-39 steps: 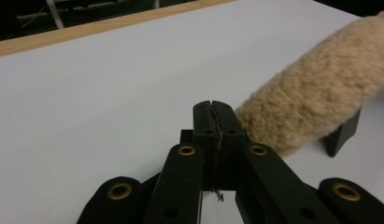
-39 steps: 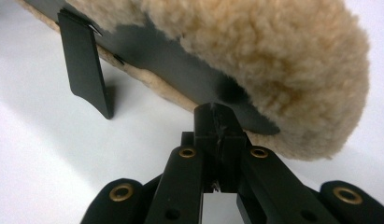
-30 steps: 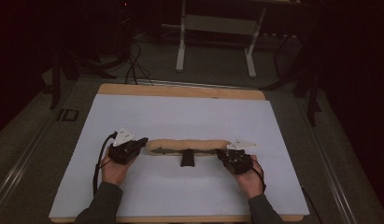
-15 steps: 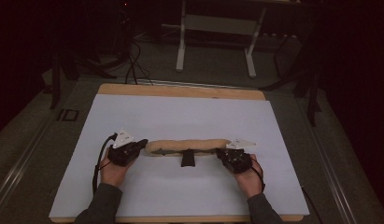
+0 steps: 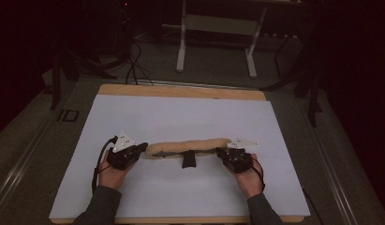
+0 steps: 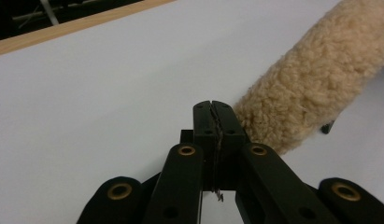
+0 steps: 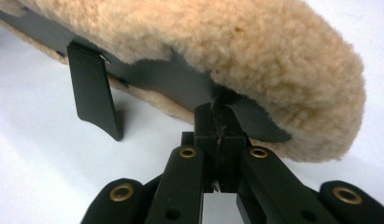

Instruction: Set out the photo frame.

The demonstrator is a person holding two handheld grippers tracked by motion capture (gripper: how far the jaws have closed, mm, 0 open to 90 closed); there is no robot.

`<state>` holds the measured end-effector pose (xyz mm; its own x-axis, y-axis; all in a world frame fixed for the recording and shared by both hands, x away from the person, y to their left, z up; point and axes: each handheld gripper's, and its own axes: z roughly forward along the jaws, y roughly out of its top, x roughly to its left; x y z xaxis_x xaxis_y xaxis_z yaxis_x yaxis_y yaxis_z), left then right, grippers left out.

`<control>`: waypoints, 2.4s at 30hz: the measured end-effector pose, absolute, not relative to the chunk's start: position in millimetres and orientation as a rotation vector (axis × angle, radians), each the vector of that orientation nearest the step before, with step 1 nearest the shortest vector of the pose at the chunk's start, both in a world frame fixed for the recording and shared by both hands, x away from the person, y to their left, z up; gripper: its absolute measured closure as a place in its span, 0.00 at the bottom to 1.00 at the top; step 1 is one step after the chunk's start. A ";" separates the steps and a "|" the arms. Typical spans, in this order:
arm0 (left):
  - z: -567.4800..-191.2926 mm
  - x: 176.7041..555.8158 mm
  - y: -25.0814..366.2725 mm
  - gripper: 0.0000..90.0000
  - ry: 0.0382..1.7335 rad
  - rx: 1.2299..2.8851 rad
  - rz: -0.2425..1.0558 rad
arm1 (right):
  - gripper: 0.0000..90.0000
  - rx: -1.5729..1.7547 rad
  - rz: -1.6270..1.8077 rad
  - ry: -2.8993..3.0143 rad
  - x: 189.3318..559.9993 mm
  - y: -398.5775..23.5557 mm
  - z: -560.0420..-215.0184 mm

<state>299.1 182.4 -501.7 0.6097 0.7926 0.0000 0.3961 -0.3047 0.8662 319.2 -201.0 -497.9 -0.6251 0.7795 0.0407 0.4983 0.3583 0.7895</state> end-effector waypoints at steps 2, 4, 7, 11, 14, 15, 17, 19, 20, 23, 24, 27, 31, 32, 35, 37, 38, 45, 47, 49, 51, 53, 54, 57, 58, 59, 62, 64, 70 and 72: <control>-501.6 298.5 181.9 1.00 0.947 1.922 0.548 | 1.00 1.121 1.147 2.284 319.6 -200.4 -497.2; -501.5 298.0 181.8 1.00 0.945 1.924 0.550 | 1.00 1.118 1.148 2.283 319.7 -199.3 -497.0; -501.5 297.4 181.5 1.00 0.944 1.926 0.550 | 1.00 1.119 1.150 2.283 319.6 -198.3 -496.7; -501.3 296.0 180.9 1.00 0.940 1.929 0.554 | 1.00 1.107 1.144 2.285 320.4 -194.2 -497.2; -501.2 295.2 180.5 1.00 0.939 1.930 0.554 | 1.00 1.103 1.144 2.287 320.4 -191.9 -497.1; -501.2 294.7 180.3 1.00 0.939 1.932 0.556 | 1.00 1.099 1.144 2.289 320.5 -191.2 -497.0; -501.1 293.8 179.9 1.00 0.939 1.934 0.557 | 1.00 1.097 1.146 2.288 320.4 -189.6 -496.7; -501.0 293.1 179.4 1.00 0.936 1.934 0.560 | 1.00 1.092 1.147 2.287 320.5 -188.4 -496.4; -500.9 292.9 179.4 1.00 0.935 1.937 0.560 | 1.00 1.090 1.148 2.288 320.6 -187.7 -496.4; -501.1 292.2 179.1 1.00 0.936 1.935 0.559 | 1.00 1.086 1.144 2.291 320.9 -185.7 -496.5; -501.1 292.1 179.0 1.00 0.934 1.936 0.560 | 1.00 1.085 1.146 2.294 321.3 -184.9 -496.7; -501.2 291.7 178.5 1.00 0.932 1.936 0.561 | 1.00 1.080 1.148 2.296 322.4 -181.6 -497.0; -501.2 291.0 177.6 1.00 0.932 1.935 0.561 | 1.00 1.077 1.146 2.296 322.8 -180.0 -497.0; -501.2 290.8 177.3 1.00 0.931 1.936 0.562 | 1.00 1.078 1.146 2.295 322.9 -180.1 -497.0; -501.1 290.2 176.5 1.00 0.927 1.936 0.565 | 1.00 1.080 1.151 2.293 323.1 -180.0 -496.9; -501.0 289.6 175.6 1.00 0.924 1.937 0.566 | 1.00 1.079 1.155 2.294 323.1 -179.3 -496.6; -500.9 289.4 175.3 1.00 0.924 1.937 0.566 | 1.00 1.077 1.156 2.295 323.2 -179.0 -496.5; -500.5 288.1 173.2 1.00 0.913 1.941 0.568 | 1.00 1.071 1.166 2.296 323.6 -174.2 -496.8; -500.4 287.5 172.4 1.00 0.911 1.942 0.567 | 1.00 1.069 1.164 2.296 323.2 -173.1 -496.5; -500.2 286.4 171.3 1.00 0.906 1.944 0.568 | 1.00 1.064 1.164 2.295 323.2 -172.8 -496.1; -499.7 285.1 169.2 1.00 0.896 1.945 0.566 | 1.00 1.066 1.167 2.292 323.1 -172.9 -495.7; -499.1 283.8 167.0 1.00 0.883 1.947 0.562 | 1.00 1.067 1.166 2.290 323.0 -173.2 -495.0; -498.8 283.1 166.1 1.00 0.880 1.947 0.557 | 1.00 1.064 1.165 2.288 323.1 -173.3 -494.8; -498.6 282.6 165.6 1.00 0.875 1.946 0.552 | 1.00 1.067 1.170 2.286 322.7 -172.9 -494.3; -498.6 282.6 165.6 1.00 0.873 1.948 0.551 | 1.00 1.066 1.171 2.286 322.7 -172.8 -494.2; -498.5 282.6 165.5 1.00 0.871 1.948 0.550 | 1.00 1.066 1.171 2.287 322.7 -172.6 -494.2; -498.4 282.4 165.2 1.00 0.870 1.948 0.550 | 1.00 1.062 1.175 2.290 322.5 -171.1 -494.0; -498.4 282.1 164.9 1.00 0.870 1.946 0.549 | 1.00 1.057 1.172 2.293 321.9 -169.7 -493.7; -498.2 280.9 163.8 1.00 0.866 1.947 0.549 | 1.00 1.043 1.172 2.301 320.4 -165.1 -493.3; -498.2 280.1 163.3 1.00 0.862 1.949 0.547 | 1.00 1.038 1.168 2.305 320.3 -164.0 -493.4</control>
<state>280.1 163.3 -498.2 0.6579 0.7524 0.0330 0.3507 -0.3448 0.8707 320.3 -164.0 -493.4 -0.6675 0.7445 0.0136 0.4513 0.3900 0.8026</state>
